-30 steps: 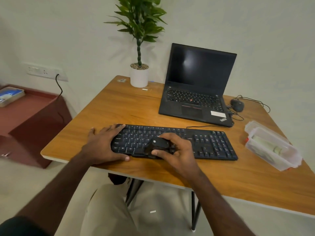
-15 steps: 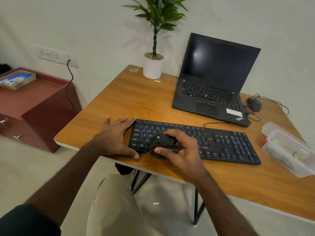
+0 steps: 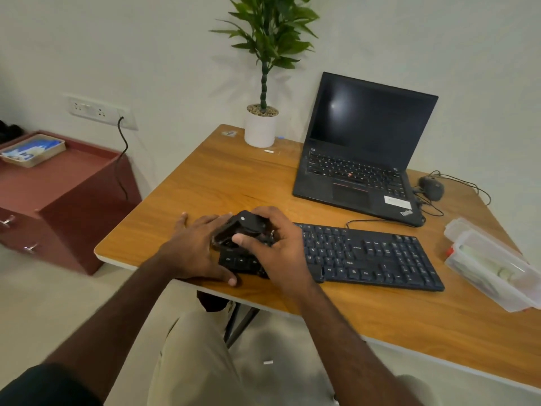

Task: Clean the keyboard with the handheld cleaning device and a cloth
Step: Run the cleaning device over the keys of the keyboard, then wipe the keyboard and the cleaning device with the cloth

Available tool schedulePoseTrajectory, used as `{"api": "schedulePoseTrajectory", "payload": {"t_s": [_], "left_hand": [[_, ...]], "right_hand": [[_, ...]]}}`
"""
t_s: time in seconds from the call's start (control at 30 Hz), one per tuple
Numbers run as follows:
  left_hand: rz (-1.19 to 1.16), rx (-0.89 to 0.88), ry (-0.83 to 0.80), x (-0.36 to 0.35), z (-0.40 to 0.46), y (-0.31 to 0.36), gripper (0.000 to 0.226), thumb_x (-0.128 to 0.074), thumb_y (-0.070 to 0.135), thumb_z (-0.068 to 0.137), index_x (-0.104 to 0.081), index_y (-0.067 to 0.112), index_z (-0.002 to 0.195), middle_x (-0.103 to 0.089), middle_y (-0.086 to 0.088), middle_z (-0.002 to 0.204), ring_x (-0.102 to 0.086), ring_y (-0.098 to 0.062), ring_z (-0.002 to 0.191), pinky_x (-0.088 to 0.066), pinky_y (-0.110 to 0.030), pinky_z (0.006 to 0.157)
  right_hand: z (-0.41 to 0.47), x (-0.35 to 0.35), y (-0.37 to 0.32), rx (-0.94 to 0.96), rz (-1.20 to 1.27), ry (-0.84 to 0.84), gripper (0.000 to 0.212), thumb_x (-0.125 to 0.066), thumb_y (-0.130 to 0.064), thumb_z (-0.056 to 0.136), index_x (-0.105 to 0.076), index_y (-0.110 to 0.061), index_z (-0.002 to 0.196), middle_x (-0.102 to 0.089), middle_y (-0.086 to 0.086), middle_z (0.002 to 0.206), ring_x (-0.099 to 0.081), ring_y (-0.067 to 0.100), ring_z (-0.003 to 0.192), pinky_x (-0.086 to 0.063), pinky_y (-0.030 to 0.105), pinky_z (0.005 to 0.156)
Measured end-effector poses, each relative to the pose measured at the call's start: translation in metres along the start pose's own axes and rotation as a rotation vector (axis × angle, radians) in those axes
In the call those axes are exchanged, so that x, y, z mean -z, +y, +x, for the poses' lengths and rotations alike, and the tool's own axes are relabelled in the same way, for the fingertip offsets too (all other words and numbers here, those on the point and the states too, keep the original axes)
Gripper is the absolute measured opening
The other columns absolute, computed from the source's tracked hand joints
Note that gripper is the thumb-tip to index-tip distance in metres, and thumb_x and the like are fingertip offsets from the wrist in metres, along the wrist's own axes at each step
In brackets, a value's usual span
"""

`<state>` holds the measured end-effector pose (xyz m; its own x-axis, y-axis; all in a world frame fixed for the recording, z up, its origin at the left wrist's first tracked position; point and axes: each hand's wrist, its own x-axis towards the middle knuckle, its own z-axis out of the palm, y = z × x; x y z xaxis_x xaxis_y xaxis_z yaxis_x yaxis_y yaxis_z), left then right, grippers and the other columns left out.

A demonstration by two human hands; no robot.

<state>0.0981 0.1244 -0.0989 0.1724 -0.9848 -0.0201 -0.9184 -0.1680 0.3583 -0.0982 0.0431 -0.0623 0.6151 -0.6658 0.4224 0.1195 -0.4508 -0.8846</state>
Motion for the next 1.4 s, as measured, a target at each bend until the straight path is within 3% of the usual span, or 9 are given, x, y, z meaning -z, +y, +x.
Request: {"api": "schedulePoseTrajectory", "payload": {"t_s": [0.1, 0.23, 0.4, 0.67, 0.77, 0.87, 1.03, 1.27, 1.4], "left_hand": [[-0.126, 0.020, 0.057, -0.003, -0.003, -0.002, 0.136, -0.036, 0.108, 0.046, -0.011, 0.036, 0.159, -0.031, 0.001, 0.161, -0.024, -0.016, 0.148, 0.009, -0.053, 0.123], [-0.278, 0.009, 0.273, -0.001, 0.002, 0.018, 0.109, -0.031, 0.099, 0.067, -0.033, 0.033, 0.153, -0.043, 0.002, 0.154, -0.036, -0.017, 0.143, -0.006, -0.057, 0.122], [-0.276, -0.142, 0.464, 0.003, 0.034, 0.081, 0.072, -0.045, 0.075, 0.084, -0.060, 0.024, 0.133, -0.064, 0.005, 0.132, -0.054, -0.014, 0.126, -0.025, -0.045, 0.113], [-0.229, -0.371, 0.299, -0.034, 0.097, 0.173, 0.059, -0.038, 0.071, 0.092, -0.067, 0.027, 0.117, -0.066, 0.012, 0.108, -0.057, -0.010, 0.108, -0.036, -0.044, 0.102], [-0.152, -0.435, 0.195, -0.044, 0.117, 0.207, 0.066, -0.030, 0.076, 0.090, -0.064, 0.029, 0.123, -0.066, 0.011, 0.117, -0.053, -0.010, 0.115, -0.030, -0.038, 0.103], [-0.074, -0.519, 0.094, -0.053, 0.131, 0.243, 0.073, -0.022, 0.078, 0.090, -0.058, 0.029, 0.131, -0.062, 0.010, 0.129, -0.048, -0.009, 0.123, -0.026, -0.037, 0.105], [0.009, -0.587, 0.017, -0.065, 0.144, 0.294, 0.074, -0.019, 0.075, 0.087, -0.056, 0.029, 0.133, -0.060, 0.009, 0.134, -0.048, -0.011, 0.126, -0.027, -0.042, 0.108], [0.040, -0.640, -0.070, -0.079, 0.152, 0.334, 0.070, -0.022, 0.074, 0.087, -0.054, 0.031, 0.132, -0.060, 0.010, 0.130, -0.047, -0.008, 0.121, -0.025, -0.041, 0.110], [0.054, -0.650, -0.066, -0.080, 0.160, 0.340, 0.061, -0.033, 0.068, 0.091, -0.052, 0.031, 0.135, -0.057, 0.010, 0.135, -0.045, -0.009, 0.127, -0.024, -0.044, 0.114]], "right_hand": [[-0.002, 0.031, 0.003, 0.009, 0.039, 0.136, 0.031, -0.084, -0.007, 0.080, -0.066, -0.013, 0.105, -0.069, -0.006, 0.098, -0.067, 0.017, 0.092, -0.055, 0.029, 0.078], [-0.008, 0.071, 0.002, -0.054, 0.067, 0.261, 0.034, -0.080, -0.004, 0.084, -0.061, -0.020, 0.106, -0.072, 0.001, 0.096, -0.071, 0.020, 0.088, -0.057, 0.032, 0.070], [-0.023, 0.122, 0.004, -0.192, 0.027, 0.299, 0.050, -0.077, -0.010, 0.087, -0.063, -0.031, 0.131, -0.073, 0.000, 0.105, -0.071, 0.018, 0.100, -0.062, 0.037, 0.083], [-0.072, 0.225, 0.004, -0.351, 0.103, 0.549, 0.030, -0.069, -0.012, 0.094, -0.069, -0.030, 0.118, -0.066, 0.008, 0.116, -0.071, 0.026, 0.103, -0.062, 0.041, 0.067], [-0.099, 0.265, 0.002, -0.396, 0.062, 0.667, 0.019, -0.069, -0.008, 0.094, -0.069, -0.021, 0.108, -0.067, 0.013, 0.115, -0.070, 0.032, 0.104, -0.063, 0.049, 0.073], [-0.126, 0.294, -0.002, -0.442, 0.119, 0.828, 0.019, -0.075, -0.006, 0.088, -0.064, -0.010, 0.102, -0.068, 0.019, 0.115, -0.072, 0.034, 0.102, -0.063, 0.040, 0.067], [-0.157, 0.316, -0.003, -0.565, -0.084, 0.928, 0.036, -0.089, -0.020, 0.075, -0.060, -0.013, 0.096, -0.071, -0.001, 0.108, -0.069, 0.017, 0.102, -0.063, 0.034, 0.077], [-0.165, 0.332, 0.009, -0.683, -0.360, 0.828, 0.036, -0.088, -0.033, 0.076, -0.063, -0.025, 0.102, -0.067, -0.009, 0.100, -0.064, 0.009, 0.094, -0.047, 0.017, 0.069], [-0.161, 0.335, 0.011, -0.730, -0.593, 0.625, 0.060, -0.092, -0.036, 0.068, -0.062, -0.028, 0.120, -0.062, -0.009, 0.117, -0.058, 0.007, 0.104, -0.049, 0.022, 0.090]]}}
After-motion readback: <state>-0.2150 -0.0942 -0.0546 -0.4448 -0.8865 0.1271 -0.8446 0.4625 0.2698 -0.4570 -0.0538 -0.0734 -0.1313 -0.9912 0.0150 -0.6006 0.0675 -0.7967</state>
